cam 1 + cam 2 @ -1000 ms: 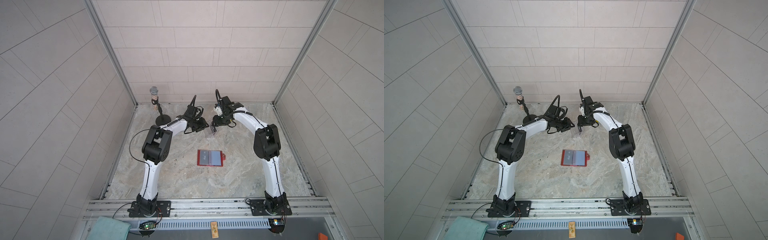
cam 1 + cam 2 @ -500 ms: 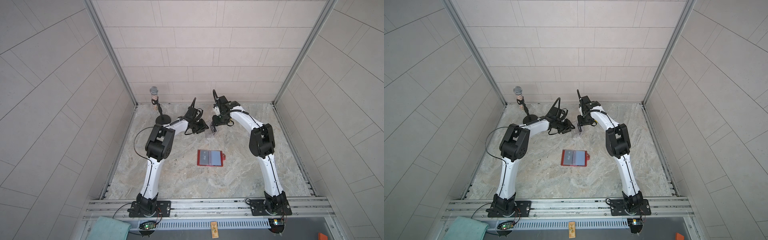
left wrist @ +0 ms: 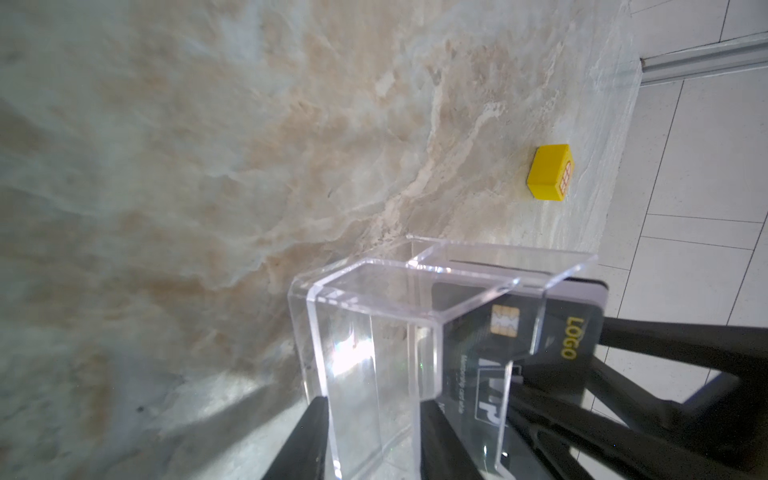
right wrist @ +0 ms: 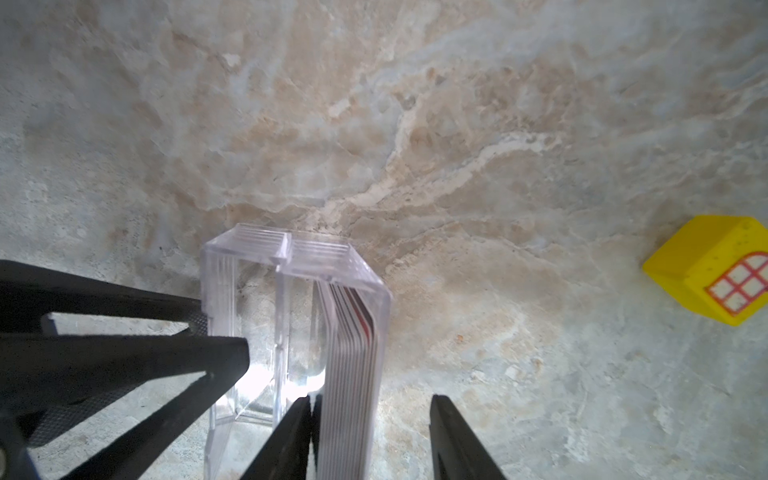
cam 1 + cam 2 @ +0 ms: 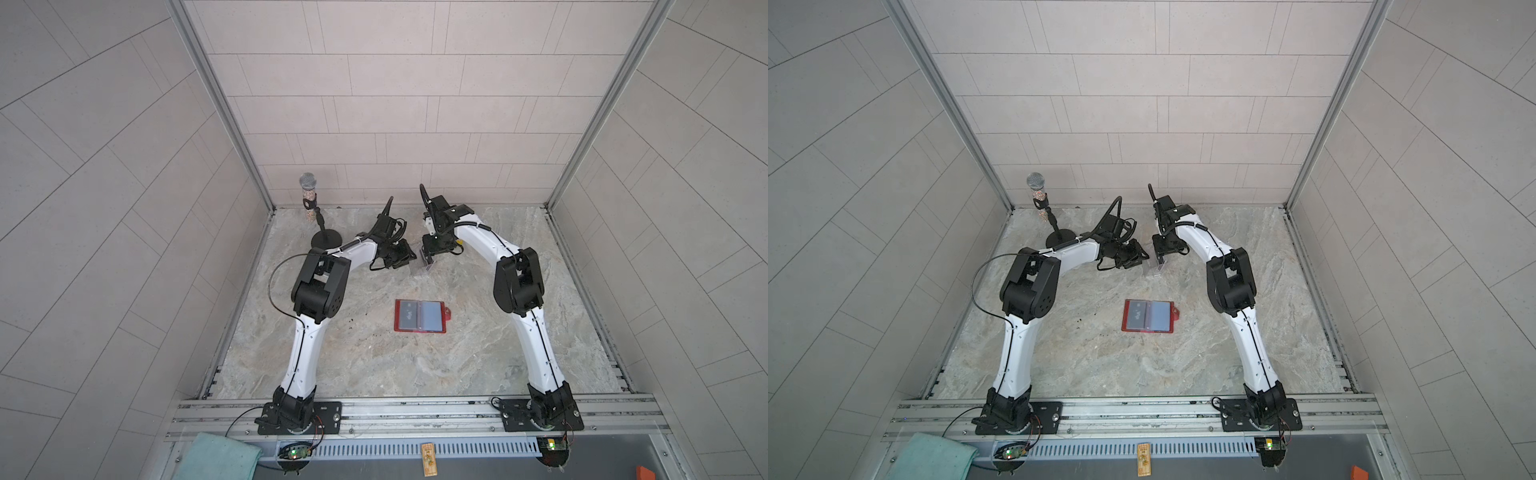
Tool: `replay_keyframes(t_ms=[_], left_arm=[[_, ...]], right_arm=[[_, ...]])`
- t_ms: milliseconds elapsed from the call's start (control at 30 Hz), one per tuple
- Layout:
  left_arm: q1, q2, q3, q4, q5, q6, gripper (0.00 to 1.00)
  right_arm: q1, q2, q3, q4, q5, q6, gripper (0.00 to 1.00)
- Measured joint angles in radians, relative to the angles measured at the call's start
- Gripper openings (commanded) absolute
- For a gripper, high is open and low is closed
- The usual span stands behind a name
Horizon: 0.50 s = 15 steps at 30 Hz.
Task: Put the credit cards into the card holder
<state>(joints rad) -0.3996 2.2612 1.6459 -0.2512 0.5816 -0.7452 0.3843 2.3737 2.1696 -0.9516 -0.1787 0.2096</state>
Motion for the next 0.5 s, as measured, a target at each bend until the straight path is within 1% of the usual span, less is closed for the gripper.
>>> replay_keyframes(t_ms=[233, 500], left_arm=[[-0.001, 0.003, 0.022, -0.044, -0.011, 0.032, 0.39], [-0.001, 0.003, 0.022, -0.047, -0.021, 0.047, 0.39]], right_arm=[[0.01, 0.011, 0.008, -0.004, 0.012, 0.0, 0.47], [0.029, 0.011, 0.024, -0.021, 0.076, -0.001, 0.47]])
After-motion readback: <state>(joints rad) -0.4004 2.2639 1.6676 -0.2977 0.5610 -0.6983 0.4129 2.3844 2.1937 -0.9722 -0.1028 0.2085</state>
